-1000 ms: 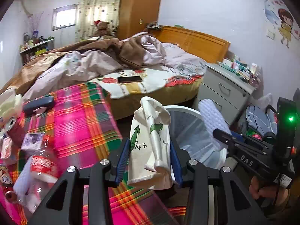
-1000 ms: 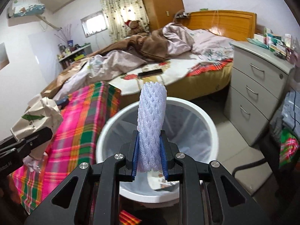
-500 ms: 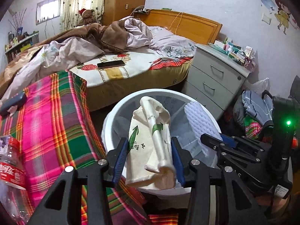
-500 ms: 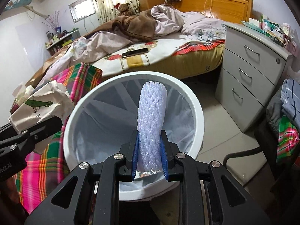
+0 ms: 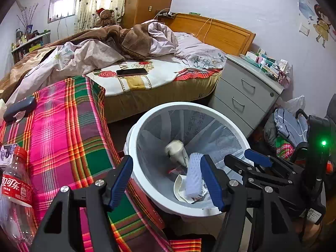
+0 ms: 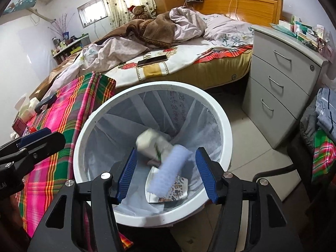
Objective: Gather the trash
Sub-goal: 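Carry the bag and foam net to the wastebasket and release both inside, then move both tools back over the bed toward the red milk can and Coca-Cola bottle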
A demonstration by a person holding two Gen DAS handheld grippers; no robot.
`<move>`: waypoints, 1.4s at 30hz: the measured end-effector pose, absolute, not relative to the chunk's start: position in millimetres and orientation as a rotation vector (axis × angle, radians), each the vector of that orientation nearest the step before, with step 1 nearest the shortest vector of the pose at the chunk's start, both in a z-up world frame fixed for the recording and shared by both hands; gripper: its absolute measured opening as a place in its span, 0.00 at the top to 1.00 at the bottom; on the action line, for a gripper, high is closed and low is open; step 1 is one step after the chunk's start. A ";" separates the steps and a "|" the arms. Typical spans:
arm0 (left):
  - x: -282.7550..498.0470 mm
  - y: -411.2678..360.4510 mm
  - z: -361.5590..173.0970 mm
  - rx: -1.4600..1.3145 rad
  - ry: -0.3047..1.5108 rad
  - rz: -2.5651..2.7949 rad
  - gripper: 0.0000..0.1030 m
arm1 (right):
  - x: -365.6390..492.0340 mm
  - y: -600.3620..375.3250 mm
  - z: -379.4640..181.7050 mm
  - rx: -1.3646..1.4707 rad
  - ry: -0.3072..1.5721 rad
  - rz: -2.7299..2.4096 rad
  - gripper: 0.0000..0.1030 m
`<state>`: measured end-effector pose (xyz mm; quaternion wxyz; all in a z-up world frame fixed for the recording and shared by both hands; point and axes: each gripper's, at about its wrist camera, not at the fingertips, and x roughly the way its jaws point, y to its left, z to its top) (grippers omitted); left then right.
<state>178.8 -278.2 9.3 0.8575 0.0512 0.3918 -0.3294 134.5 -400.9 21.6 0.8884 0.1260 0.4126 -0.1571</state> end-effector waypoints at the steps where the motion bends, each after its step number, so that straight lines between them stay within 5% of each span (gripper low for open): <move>1: 178.3 -276.3 9.8 0.109 0.819 -0.689 0.33 | 134.5 -400.4 22.4 0.262 0.855 -0.328 0.42; 42: 163.3 -78.9 42.4 -0.084 0.674 -0.355 0.32 | 155.7 -287.8 55.7 0.195 0.715 -0.128 0.42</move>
